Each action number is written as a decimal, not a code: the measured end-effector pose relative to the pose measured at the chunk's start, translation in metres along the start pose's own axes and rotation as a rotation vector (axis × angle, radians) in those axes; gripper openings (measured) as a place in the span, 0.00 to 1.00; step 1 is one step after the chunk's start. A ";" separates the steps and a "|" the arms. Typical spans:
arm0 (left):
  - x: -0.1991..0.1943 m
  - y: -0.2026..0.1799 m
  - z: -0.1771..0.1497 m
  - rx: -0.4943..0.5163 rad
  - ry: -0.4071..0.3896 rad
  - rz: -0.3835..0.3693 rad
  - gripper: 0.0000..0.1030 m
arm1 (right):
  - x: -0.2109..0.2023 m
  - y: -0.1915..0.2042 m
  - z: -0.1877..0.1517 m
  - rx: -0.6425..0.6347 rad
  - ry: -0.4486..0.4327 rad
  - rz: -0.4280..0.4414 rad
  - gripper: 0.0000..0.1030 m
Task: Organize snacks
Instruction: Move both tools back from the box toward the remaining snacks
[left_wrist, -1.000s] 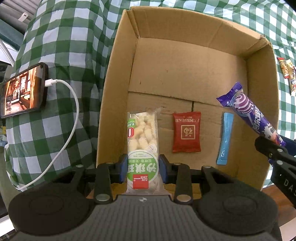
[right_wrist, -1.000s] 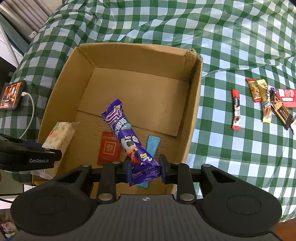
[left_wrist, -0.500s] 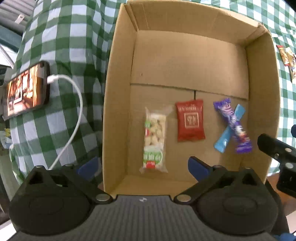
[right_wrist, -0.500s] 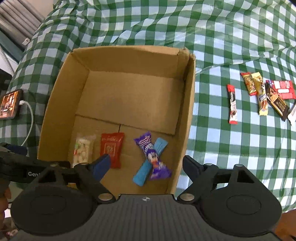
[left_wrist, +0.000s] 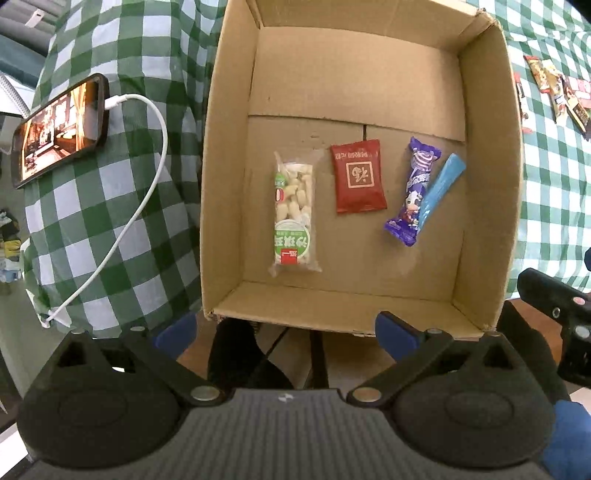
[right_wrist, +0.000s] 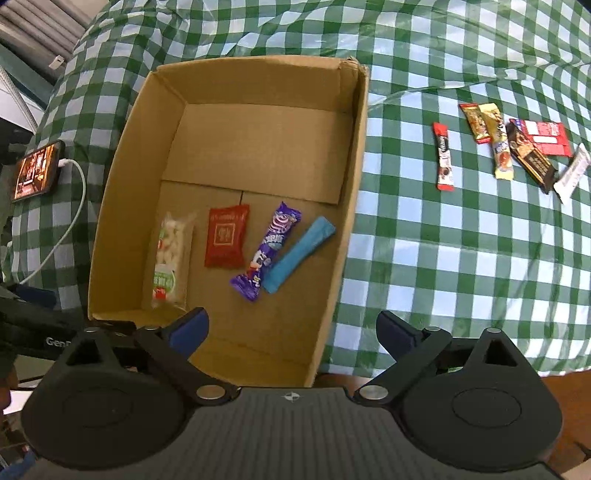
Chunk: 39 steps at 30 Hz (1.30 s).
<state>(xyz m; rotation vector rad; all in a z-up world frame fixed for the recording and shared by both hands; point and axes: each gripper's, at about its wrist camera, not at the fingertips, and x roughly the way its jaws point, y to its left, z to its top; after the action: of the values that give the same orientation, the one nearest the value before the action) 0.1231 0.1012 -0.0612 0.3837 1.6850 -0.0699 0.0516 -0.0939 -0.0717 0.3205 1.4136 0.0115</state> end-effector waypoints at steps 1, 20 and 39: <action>-0.002 0.000 0.000 -0.003 -0.001 -0.004 1.00 | -0.002 -0.002 -0.001 0.004 -0.002 -0.004 0.95; -0.014 -0.045 -0.004 0.096 -0.012 -0.048 1.00 | -0.013 -0.033 -0.022 0.108 0.005 -0.054 0.95; -0.020 -0.162 0.021 0.398 -0.083 -0.033 1.00 | -0.017 -0.110 -0.059 0.354 -0.028 -0.127 0.96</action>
<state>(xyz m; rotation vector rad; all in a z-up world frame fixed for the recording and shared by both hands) 0.0985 -0.0606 -0.0734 0.6407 1.5922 -0.4445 -0.0286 -0.1902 -0.0870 0.5201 1.4040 -0.3490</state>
